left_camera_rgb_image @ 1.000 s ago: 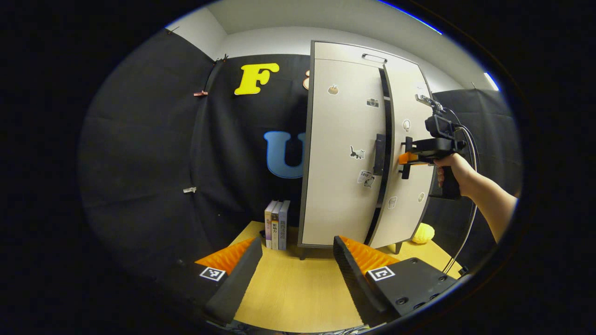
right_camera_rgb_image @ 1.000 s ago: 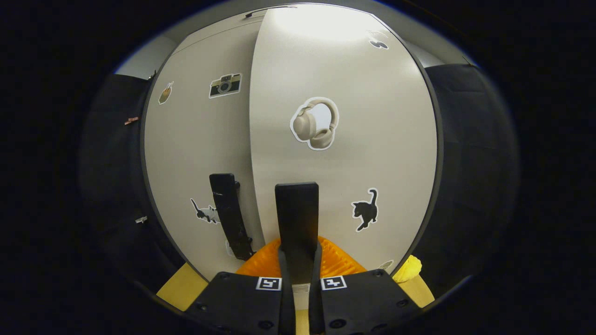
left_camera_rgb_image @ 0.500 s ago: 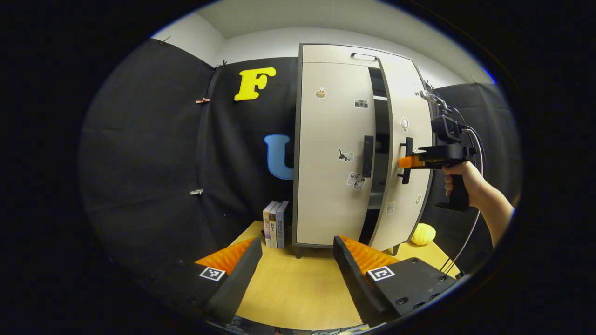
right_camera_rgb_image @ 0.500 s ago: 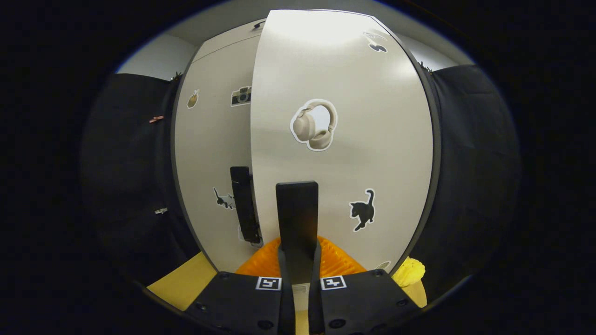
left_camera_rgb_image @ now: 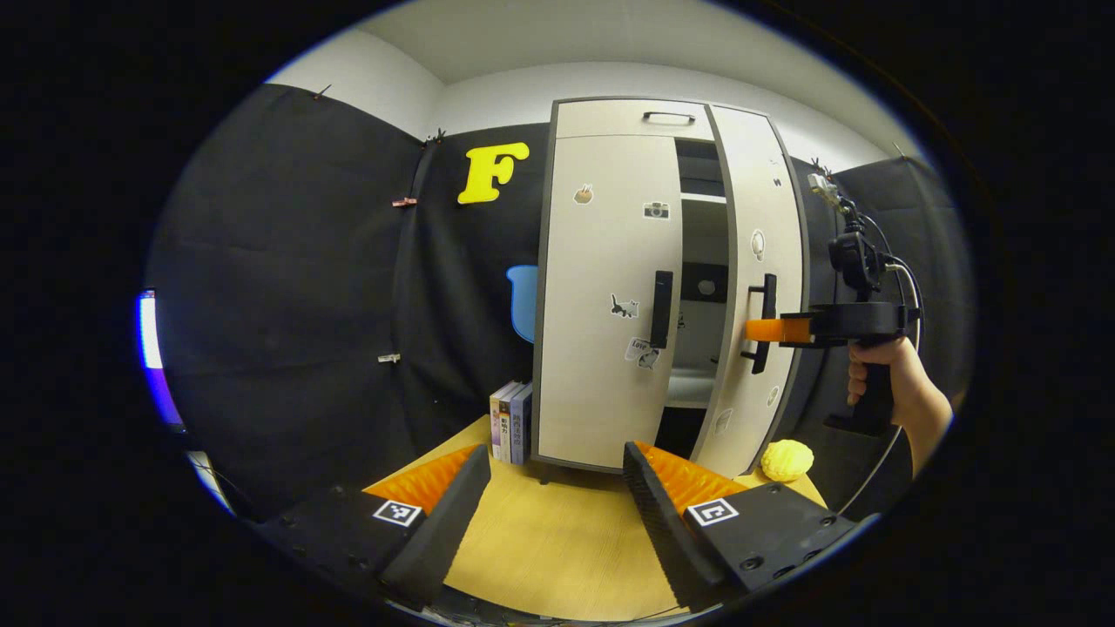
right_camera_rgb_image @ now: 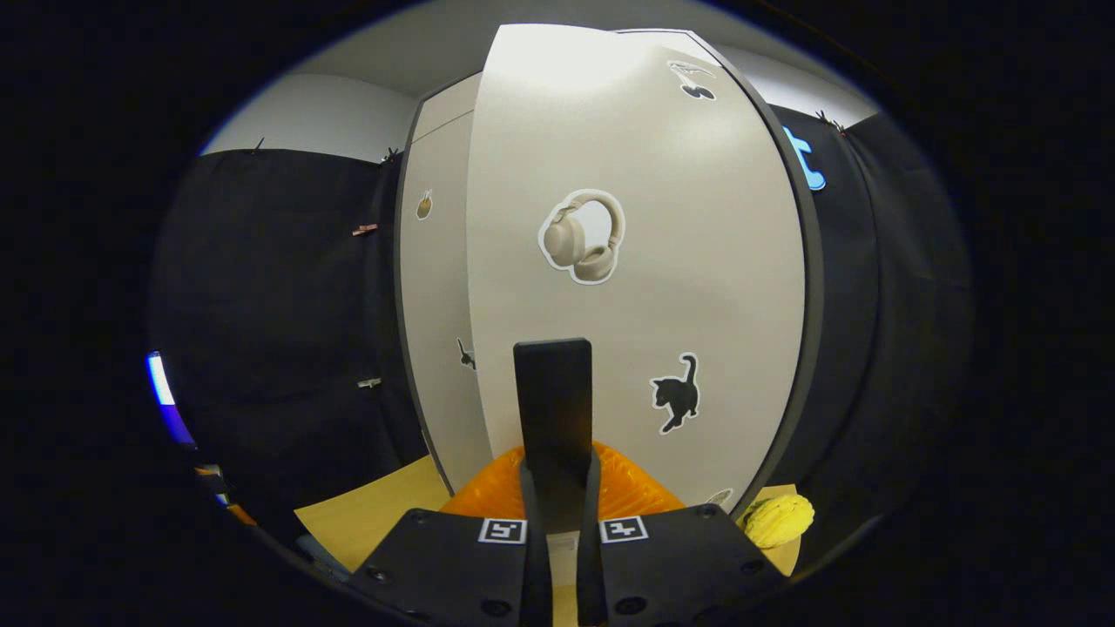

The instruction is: Open the right door of the double-door shoe cabinet with the right hand, and open the left door with the left hand.

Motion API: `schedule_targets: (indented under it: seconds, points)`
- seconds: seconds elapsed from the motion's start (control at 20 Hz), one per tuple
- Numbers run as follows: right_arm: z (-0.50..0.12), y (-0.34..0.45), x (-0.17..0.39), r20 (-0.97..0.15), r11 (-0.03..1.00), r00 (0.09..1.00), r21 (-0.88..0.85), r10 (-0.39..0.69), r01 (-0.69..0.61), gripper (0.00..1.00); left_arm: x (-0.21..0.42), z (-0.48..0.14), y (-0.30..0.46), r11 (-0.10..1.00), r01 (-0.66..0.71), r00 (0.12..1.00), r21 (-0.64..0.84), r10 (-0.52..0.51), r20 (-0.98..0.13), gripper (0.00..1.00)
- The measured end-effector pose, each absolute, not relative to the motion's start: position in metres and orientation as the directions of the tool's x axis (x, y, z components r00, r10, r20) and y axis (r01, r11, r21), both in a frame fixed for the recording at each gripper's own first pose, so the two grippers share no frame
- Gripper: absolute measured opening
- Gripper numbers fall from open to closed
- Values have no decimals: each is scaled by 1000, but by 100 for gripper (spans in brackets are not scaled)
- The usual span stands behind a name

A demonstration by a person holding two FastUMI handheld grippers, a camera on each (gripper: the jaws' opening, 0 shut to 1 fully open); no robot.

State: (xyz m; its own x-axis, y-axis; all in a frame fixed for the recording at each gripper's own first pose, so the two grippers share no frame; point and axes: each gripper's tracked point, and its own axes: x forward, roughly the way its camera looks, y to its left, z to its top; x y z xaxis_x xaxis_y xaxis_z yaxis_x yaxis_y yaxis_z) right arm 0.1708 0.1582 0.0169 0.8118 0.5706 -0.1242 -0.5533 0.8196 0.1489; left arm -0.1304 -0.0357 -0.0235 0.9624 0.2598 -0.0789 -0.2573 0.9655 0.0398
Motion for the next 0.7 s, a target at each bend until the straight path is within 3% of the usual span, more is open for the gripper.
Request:
schedule_targets:
  seconds: [0.4,0.7]
  points:
    - [18,123,156,-109,798,794,167,599,-579,15,-132,-28,-68,960,-274,957,57,278,-78,95]
    - [17,90,158,-120,858,853,155,508,-489,14,-121,-38,-91,969,-236,965,70,243,-103,95]
